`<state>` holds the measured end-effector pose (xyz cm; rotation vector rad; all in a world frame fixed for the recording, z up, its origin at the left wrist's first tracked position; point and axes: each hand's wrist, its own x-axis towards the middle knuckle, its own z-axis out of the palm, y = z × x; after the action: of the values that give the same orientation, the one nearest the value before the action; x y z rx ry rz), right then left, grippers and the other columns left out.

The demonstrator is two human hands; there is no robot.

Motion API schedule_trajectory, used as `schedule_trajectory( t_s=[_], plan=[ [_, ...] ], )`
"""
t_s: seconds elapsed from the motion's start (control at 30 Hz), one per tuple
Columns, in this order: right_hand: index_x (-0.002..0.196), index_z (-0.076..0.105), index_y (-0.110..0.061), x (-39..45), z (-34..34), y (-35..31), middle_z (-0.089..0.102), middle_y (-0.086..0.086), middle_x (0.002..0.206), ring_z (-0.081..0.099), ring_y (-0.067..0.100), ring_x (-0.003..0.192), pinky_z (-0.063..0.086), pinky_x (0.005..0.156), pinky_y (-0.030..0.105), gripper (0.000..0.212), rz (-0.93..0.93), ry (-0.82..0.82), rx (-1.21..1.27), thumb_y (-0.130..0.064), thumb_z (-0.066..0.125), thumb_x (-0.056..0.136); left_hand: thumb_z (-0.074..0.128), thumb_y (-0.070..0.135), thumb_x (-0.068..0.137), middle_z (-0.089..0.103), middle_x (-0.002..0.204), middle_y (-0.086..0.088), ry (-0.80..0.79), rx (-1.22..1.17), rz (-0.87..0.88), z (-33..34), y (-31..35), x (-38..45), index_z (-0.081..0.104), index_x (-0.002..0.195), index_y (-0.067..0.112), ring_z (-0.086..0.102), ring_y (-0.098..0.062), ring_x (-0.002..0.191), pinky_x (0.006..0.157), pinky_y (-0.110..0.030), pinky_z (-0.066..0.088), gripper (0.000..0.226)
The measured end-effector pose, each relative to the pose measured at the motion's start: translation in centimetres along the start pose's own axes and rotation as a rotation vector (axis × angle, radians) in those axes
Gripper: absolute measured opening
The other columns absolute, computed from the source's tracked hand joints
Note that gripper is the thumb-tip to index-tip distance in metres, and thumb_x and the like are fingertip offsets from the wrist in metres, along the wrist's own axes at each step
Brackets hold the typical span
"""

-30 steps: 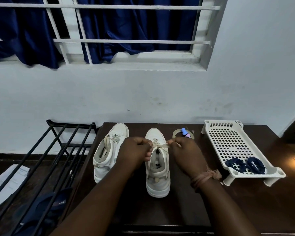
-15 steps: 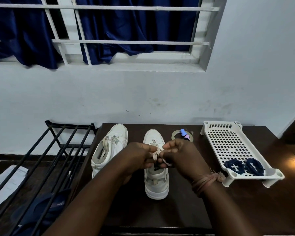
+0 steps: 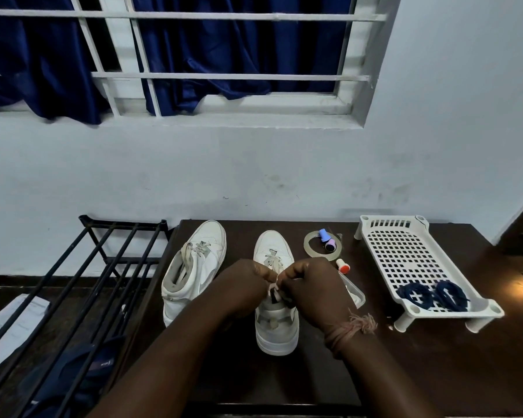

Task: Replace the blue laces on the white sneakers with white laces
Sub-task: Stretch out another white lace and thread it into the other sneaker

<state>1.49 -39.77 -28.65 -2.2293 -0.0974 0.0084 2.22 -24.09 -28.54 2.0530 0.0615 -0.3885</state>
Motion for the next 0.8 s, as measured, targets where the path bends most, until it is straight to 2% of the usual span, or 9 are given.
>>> schedule_trajectory(
  t_s=[0.1,0.2,0.27,0.37,0.43,0.5,0.57,0.63,0.8],
  plan=[
    [0.072,0.076,-0.008,0.2,-0.6,-0.3,0.072,0.011,0.070,0.070,0.028,0.072,0.058,0.070,0.045,0.022,0.003,-0.132,-0.012,-0.008,0.056,0.082,0.065,0.007,0.083,0.079,0.086,0.004,-0.005,0.066,0.020,-0.3,0.0,0.0,0.081,0.075,0.033,0.074,-0.010,0.087,0.089,-0.031,0.059,0.032],
    [0.095,0.080,-0.015,0.2,-1.4,-0.8,0.077,0.002,0.090,0.072,0.015,0.087,0.058,0.083,0.034,0.030,0.005,-0.295,-0.084,-0.001,0.055,0.087,0.071,0.015,0.077,0.076,0.073,0.010,0.124,0.207,0.079,-0.4,-0.3,0.2,0.083,0.080,0.028,0.071,-0.002,0.072,0.069,-0.020,0.054,0.018],
    [0.099,0.081,-0.021,0.2,-1.4,-0.7,0.077,-0.004,0.097,0.071,0.008,0.091,0.056,0.086,0.028,0.036,-0.038,-0.253,-0.174,0.002,0.057,0.085,0.075,0.019,0.077,0.074,0.068,0.008,0.176,0.282,0.112,-0.3,-0.3,0.4,0.082,0.076,0.025,0.069,-0.004,0.064,0.061,-0.018,0.049,0.010],
    [0.084,0.082,-0.024,0.2,-0.9,-0.3,0.077,-0.007,0.084,0.071,0.005,0.079,0.058,0.078,0.027,0.033,-0.060,-0.135,-0.124,0.004,0.064,0.080,0.076,0.021,0.075,0.073,0.066,0.005,0.237,0.385,0.155,0.0,-0.6,0.8,0.080,0.070,0.025,0.067,-0.007,0.063,0.055,-0.013,0.043,0.008],
    [0.074,0.081,-0.025,0.4,-0.5,0.1,0.075,-0.010,0.073,0.069,0.001,0.071,0.056,0.070,0.019,0.029,-0.066,-0.092,-0.056,0.001,0.068,0.077,0.077,0.033,0.067,0.068,0.064,0.006,0.288,0.443,0.177,0.0,-1.0,1.2,0.076,0.062,0.033,0.063,-0.007,0.064,0.060,-0.014,0.046,0.005],
    [0.068,0.077,-0.026,0.7,0.1,0.4,0.072,-0.013,0.070,0.066,-0.001,0.071,0.048,0.066,0.012,0.026,-0.096,-0.044,-0.051,-0.001,0.070,0.075,0.072,0.045,0.052,0.064,0.073,0.005,0.333,0.440,0.155,-0.3,-1.3,1.2,0.064,0.058,0.037,0.062,-0.012,0.073,0.069,-0.029,0.051,0.013],
    [0.067,0.073,-0.025,0.8,1.1,0.5,0.070,-0.013,0.070,0.064,0.002,0.073,0.048,0.068,0.019,0.023,-0.142,-0.001,-0.092,-0.003,0.069,0.074,0.077,0.039,0.051,0.063,0.078,0.006,0.307,0.353,0.112,-0.4,-1.3,0.9,0.058,0.068,0.031,0.062,-0.015,0.074,0.070,-0.033,0.051,0.026],
    [0.068,0.073,-0.024,1.0,2.2,0.8,0.068,-0.010,0.074,0.062,0.007,0.075,0.049,0.073,0.028,0.018,-0.183,0.029,-0.192,-0.008,0.069,0.074,0.080,0.021,0.065,0.066,0.076,0.008,0.265,0.266,0.068,-0.3,-1.1,0.7,0.061,0.072,0.026,0.065,-0.012,0.076,0.076,-0.034,0.054,0.021],
    [0.077,0.076,-0.024,1.5,3.5,0.6,0.055,0.004,0.092,0.054,0.030,0.087,0.043,0.077,0.037,0.009,-0.131,0.139,-0.522,-0.026,0.067,0.080,0.057,0.016,0.071,0.070,0.065,0.008,0.175,0.030,-0.011,-1.7,-0.8,1.0,0.073,0.073,0.022,0.066,-0.016,0.068,0.077,-0.036,0.057,0.017]
  ],
)
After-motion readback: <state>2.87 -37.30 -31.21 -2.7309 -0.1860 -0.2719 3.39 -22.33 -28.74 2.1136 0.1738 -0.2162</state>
